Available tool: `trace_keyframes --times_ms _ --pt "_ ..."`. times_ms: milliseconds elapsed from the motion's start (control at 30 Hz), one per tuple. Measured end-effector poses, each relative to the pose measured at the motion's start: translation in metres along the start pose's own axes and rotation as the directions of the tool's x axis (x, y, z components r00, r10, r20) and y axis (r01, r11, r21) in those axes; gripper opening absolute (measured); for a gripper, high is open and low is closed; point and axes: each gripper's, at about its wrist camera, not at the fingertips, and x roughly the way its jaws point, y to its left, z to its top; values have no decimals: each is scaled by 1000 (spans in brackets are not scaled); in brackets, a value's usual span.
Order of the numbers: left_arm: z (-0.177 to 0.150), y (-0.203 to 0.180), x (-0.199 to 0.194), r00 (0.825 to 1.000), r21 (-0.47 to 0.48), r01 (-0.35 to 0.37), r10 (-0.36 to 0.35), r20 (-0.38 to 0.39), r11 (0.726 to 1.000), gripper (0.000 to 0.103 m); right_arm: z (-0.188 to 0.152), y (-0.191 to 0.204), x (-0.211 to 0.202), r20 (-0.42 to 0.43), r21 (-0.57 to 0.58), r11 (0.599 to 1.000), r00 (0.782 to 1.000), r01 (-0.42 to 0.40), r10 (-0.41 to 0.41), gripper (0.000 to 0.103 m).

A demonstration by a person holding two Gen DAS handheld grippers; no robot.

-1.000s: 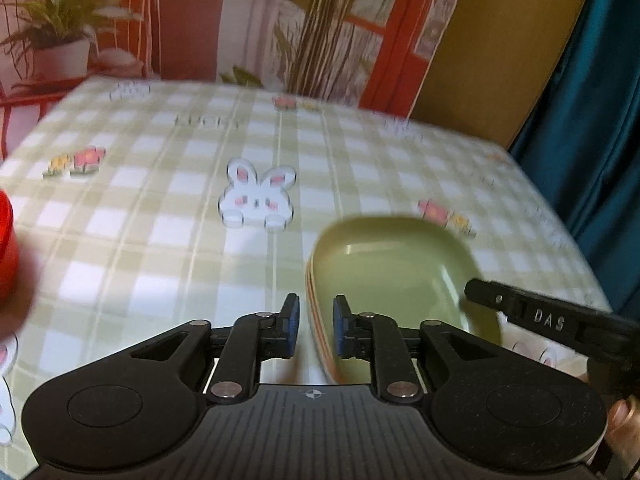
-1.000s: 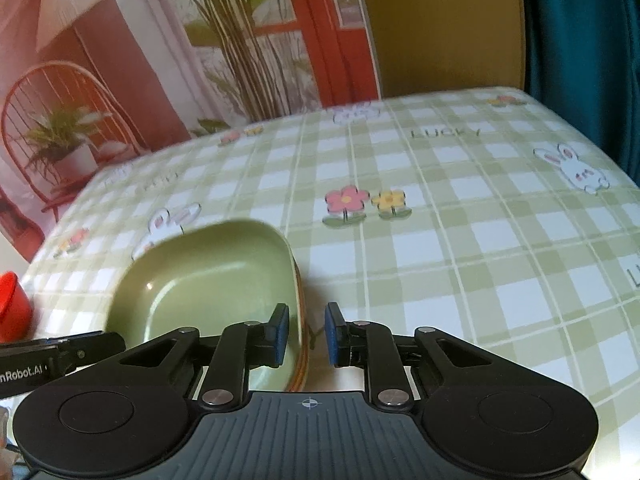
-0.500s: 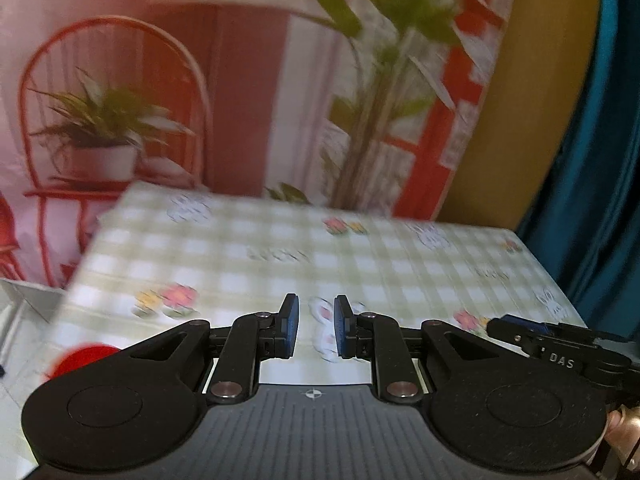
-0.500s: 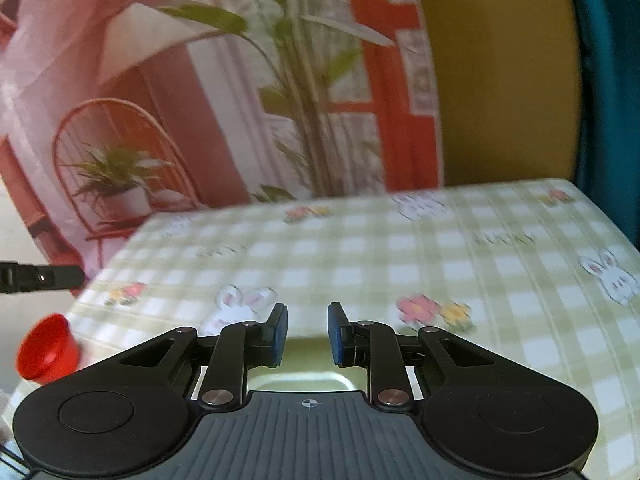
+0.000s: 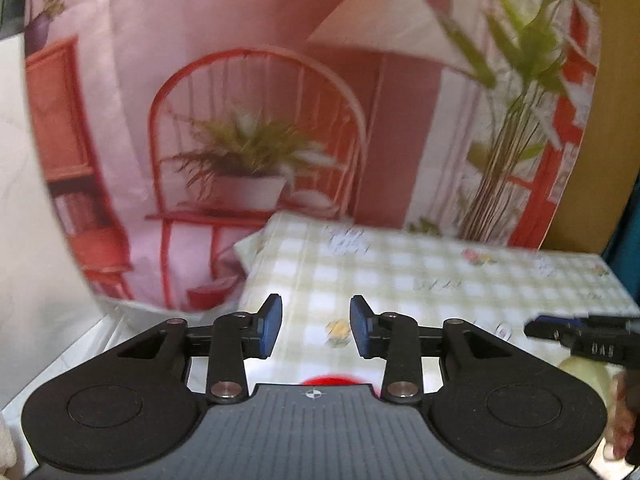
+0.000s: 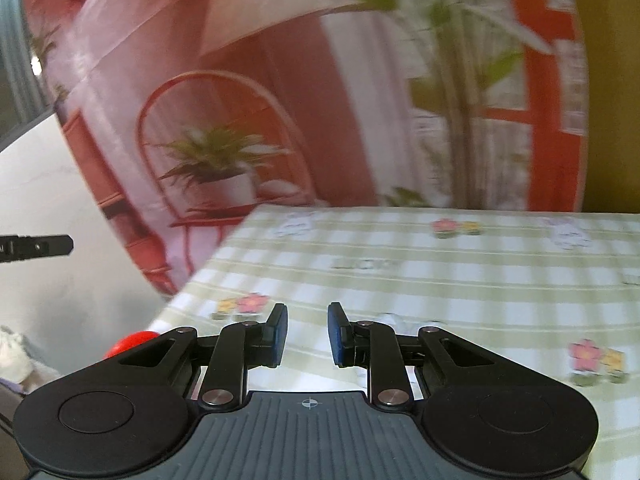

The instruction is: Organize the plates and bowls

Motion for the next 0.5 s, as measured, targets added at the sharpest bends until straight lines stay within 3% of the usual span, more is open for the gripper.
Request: trace_keyframes --times_ms 200,500 --pt "-35 32 21 995 -46 -18 13 -96 999 39 -2 57 45 -83 -79 994 994 -75 69 22" --pt "-74 53 40 985 -118 18 -38 -170 993 39 -19 116 97 -234 -126 975 961 -182 149 22"
